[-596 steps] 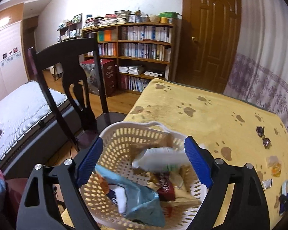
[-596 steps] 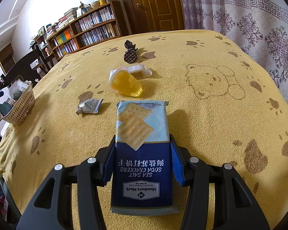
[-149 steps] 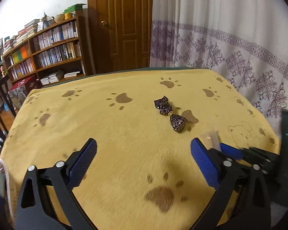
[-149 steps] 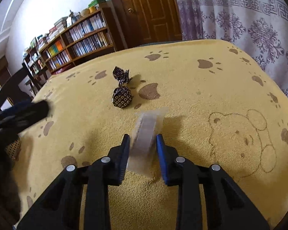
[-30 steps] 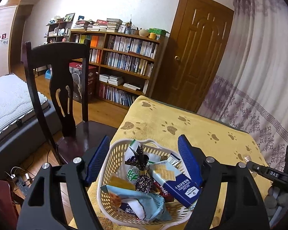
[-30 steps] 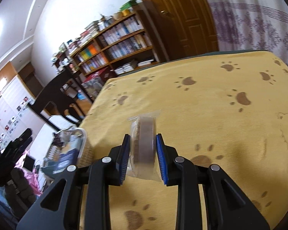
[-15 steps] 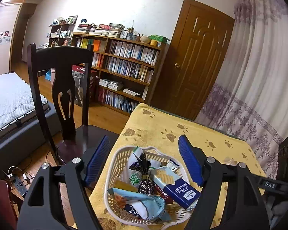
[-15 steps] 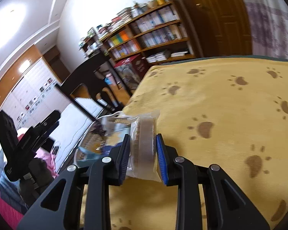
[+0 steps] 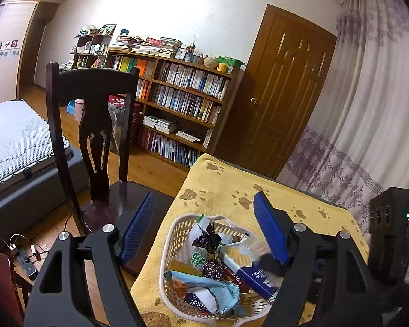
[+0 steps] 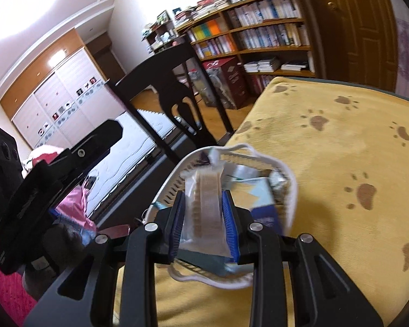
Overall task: Organize snacks
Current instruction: 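Carry the clear biscuit pack into the basket and open the right tool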
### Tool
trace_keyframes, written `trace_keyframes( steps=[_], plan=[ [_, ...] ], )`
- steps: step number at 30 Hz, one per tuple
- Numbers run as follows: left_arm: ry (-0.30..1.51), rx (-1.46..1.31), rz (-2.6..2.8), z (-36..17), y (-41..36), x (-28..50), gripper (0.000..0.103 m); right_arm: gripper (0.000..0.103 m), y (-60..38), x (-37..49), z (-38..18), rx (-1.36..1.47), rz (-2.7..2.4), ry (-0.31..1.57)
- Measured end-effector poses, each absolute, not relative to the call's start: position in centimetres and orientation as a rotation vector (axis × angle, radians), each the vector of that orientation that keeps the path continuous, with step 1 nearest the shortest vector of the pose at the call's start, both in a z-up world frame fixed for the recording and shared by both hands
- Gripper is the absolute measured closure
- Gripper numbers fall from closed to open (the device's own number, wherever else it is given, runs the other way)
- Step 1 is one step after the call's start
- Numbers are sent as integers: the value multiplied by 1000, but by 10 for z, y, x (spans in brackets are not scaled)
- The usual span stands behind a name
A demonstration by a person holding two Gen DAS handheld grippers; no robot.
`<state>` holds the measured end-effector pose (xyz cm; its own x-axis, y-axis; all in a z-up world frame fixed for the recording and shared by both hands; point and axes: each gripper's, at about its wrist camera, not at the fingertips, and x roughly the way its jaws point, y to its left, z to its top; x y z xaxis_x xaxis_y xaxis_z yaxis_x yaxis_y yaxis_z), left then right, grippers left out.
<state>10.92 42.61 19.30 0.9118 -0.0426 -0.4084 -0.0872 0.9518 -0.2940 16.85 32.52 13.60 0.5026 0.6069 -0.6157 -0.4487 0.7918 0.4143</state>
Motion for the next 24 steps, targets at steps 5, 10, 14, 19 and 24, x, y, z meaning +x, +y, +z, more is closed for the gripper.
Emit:
trace_keyframes(
  steps=[5,10,14,19,24],
  plan=[
    [420,-330,30,193,432,108,27,71,341,172,132,191,644,835],
    [420,-342,37,192,437,108,27,70,322,170,132,211,584,801],
    [418,-338,40,192,437,109,27,69,286,164,130,300,517,778],
    [432,-324,41,188,433,113,27,69,248,157,108,426,491,829],
    [436,-307,32,189,426,113,27,69,244,155,90,515,538,900]
  ],
)
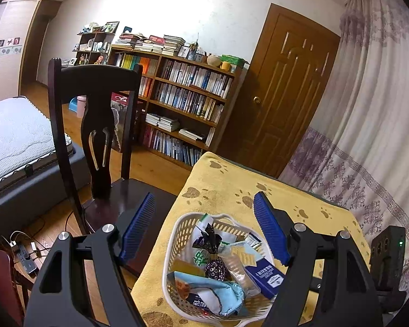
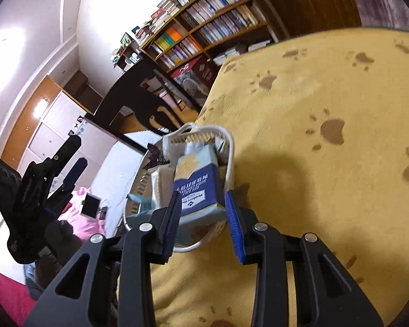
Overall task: Organize snacks
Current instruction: 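Carry the clear biscuit pack into the basket and open the right tool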
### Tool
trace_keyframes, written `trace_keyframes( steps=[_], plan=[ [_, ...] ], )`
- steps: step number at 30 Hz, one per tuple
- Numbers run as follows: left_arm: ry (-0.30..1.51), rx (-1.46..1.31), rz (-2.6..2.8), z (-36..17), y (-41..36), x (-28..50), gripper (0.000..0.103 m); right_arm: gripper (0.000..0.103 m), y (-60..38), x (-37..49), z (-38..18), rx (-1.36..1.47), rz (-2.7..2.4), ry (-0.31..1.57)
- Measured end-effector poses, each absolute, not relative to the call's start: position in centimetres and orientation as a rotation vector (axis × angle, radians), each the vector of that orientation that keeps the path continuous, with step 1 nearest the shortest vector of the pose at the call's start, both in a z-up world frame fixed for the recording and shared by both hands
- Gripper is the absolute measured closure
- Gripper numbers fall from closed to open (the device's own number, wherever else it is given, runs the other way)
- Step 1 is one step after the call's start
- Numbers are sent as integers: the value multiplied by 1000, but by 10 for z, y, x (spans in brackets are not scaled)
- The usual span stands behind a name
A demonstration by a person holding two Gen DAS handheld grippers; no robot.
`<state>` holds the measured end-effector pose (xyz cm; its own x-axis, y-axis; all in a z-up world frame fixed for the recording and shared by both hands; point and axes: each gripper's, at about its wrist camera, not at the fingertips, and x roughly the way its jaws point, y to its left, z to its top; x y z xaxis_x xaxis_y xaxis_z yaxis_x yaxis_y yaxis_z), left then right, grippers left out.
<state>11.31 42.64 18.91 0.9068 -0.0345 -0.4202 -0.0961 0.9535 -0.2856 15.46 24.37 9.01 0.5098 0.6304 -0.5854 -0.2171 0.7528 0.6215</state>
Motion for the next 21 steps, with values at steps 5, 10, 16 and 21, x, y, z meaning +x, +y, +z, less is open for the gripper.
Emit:
trace_keyframes(
  steps=[5,10,16,21],
  plan=[
    [434,-303,29,189,425,113,27,67,264,149,96,473,567,887],
    [439,-307,29,189,425,112,27,66,280,152,89,442,591,916],
    [437,-297,22,189,420,112,22,66,280,152,86,411,557,908],
    [422,-243,52,190,408,109,15,66,275,143,98,365,532,844]
  ],
)
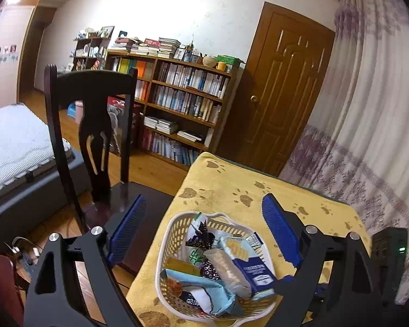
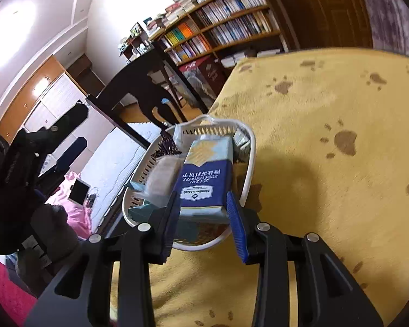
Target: Organize snacks
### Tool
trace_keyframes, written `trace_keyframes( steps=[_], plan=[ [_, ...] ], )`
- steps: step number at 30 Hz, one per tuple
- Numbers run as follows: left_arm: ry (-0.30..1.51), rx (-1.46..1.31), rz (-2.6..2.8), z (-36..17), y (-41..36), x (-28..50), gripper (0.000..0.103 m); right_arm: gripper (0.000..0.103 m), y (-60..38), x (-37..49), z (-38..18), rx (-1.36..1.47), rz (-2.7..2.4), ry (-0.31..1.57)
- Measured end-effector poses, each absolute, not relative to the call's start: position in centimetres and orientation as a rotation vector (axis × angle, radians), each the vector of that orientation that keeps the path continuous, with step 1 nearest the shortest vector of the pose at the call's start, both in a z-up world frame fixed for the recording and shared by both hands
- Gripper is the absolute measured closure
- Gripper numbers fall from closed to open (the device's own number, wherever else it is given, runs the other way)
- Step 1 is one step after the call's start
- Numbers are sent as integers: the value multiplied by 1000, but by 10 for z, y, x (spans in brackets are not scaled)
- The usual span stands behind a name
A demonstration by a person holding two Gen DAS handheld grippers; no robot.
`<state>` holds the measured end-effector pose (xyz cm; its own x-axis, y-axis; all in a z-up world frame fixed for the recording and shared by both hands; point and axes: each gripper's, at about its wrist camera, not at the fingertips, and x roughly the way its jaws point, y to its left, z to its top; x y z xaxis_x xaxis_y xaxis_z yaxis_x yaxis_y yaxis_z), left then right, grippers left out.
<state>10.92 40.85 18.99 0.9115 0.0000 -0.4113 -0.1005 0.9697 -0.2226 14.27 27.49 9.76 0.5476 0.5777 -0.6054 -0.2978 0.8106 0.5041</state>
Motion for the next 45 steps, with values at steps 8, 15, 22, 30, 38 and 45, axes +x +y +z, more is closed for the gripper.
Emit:
trace_keyframes(
  steps=[8,15,22,30,38,45],
  plan=[
    [399,-141,88,195,388,101,8,50,270,127,107,299,487,769],
    [384,-90,94,199,376,92,7,50,268,119,103,272,477,782],
    [373,-47,96,202,365,84,7,50,282,122,86,197,460,844],
    [401,-25,64,196,364,74,4,50,285,121,86,159,448,837],
    [473,10,67,170,373,56,3,35,283,93,96,56,393,748],
    [493,22,116,151,379,39,3,14,302,71,102,-133,318,653]
  ],
)
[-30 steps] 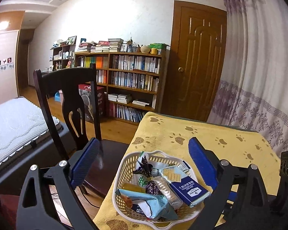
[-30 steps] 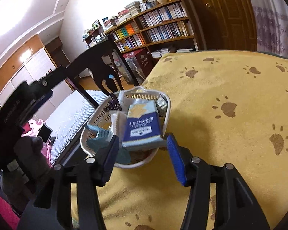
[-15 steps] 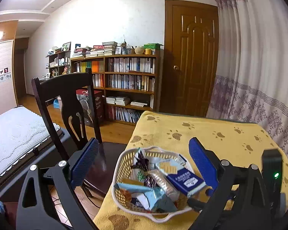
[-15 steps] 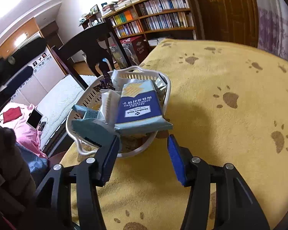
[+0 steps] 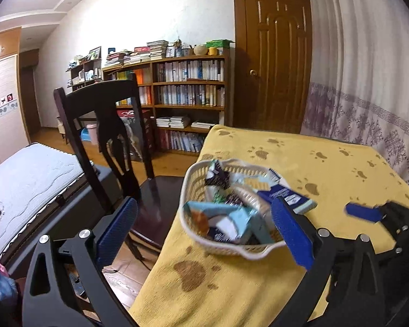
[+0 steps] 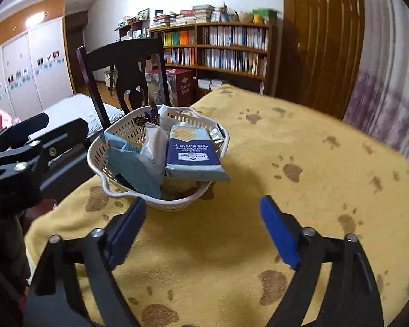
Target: Organize snacks
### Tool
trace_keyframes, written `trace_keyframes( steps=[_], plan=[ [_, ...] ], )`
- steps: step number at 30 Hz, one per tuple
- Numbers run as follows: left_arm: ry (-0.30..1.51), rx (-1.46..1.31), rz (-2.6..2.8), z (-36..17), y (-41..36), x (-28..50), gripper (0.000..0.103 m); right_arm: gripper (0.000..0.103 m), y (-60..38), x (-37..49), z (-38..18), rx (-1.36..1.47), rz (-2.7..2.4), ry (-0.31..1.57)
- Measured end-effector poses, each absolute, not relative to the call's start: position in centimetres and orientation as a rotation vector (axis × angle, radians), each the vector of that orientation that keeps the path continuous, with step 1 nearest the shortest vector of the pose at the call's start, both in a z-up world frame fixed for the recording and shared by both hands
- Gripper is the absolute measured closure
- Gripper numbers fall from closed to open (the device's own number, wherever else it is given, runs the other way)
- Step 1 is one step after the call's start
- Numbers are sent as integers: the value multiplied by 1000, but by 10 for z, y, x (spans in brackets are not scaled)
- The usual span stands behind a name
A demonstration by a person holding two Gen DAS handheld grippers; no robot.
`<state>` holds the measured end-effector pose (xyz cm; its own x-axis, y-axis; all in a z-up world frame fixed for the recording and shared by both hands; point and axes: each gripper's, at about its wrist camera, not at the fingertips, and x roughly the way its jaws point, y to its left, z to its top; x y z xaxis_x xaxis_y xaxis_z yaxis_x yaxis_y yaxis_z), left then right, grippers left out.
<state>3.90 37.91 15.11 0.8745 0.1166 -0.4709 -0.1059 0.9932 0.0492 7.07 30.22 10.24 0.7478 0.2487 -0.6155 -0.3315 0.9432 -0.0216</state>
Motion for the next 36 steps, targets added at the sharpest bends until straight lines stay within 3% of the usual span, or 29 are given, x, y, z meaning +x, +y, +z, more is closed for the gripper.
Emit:
trace_keyframes(
  steps=[6,36],
  plan=[
    [506,73,192,138,380,30,3,6,311,57,105,-206,302,611],
    [525,195,255,119,371,34,3,5,327,48,98,-357,220,535]
  ],
)
